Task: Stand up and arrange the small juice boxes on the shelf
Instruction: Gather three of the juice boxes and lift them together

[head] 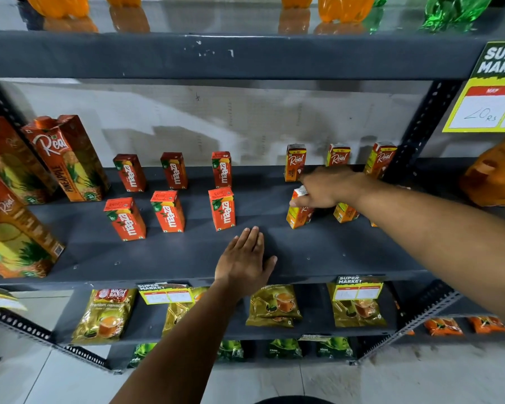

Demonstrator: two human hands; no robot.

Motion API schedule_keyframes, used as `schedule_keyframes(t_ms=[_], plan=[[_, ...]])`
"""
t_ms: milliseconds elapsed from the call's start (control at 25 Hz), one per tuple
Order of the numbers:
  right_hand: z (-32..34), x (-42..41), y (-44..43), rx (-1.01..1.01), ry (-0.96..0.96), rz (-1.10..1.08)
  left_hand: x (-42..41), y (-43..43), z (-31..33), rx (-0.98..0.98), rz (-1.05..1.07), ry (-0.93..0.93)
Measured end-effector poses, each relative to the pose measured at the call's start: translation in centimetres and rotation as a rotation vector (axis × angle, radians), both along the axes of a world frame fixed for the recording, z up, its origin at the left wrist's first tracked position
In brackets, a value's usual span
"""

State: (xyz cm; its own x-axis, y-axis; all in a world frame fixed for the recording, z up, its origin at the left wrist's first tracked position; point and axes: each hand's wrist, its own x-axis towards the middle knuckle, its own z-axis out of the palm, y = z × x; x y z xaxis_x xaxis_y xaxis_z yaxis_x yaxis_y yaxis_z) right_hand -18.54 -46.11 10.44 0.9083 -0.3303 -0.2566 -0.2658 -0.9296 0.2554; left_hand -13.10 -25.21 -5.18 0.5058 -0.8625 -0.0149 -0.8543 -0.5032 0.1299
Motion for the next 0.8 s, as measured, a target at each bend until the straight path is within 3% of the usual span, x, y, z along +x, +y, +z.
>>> schedule_keyframes(t_ms=[240, 320, 440, 520, 560, 680, 800], plan=[[-0.6, -0.6, 0.7, -0.012, -0.158, -0.134, 0.0, 0.0, 0.2, 0.032, 0.010, 0.010], [0.1, -2.0, -0.5, 0.123, -0.272, -0.172, 0.0, 0.1, 0.3, 0.019, 0.012, 0.028], [0.3, -7.8, -3.5, 0.369, -0.756, -0.192, 0.1, 0.1, 0.8, -0.069, 0.038, 0.112], [-1.3, -12.5, -6.1, 0.384, -1.133, -0.243, -0.1, -1.1, 1.5, -0.240, 0.117, 0.297], [-2.5, -14.4, -7.6, 0.431, -1.208, -0.326, -0.2, -2.2, 2.2, -0.328, 0.166, 0.437], [-5.8, -17.0, -11.0, 0.812, -1.060, -0.597, -0.1, -6.7, 3.3, -0.471, 0.268, 0.761], [-7.7, -16.5, -12.3, 1.035, -0.901, -0.598, 0.0, -10.5, 3.4, -0.506, 0.281, 0.796]])
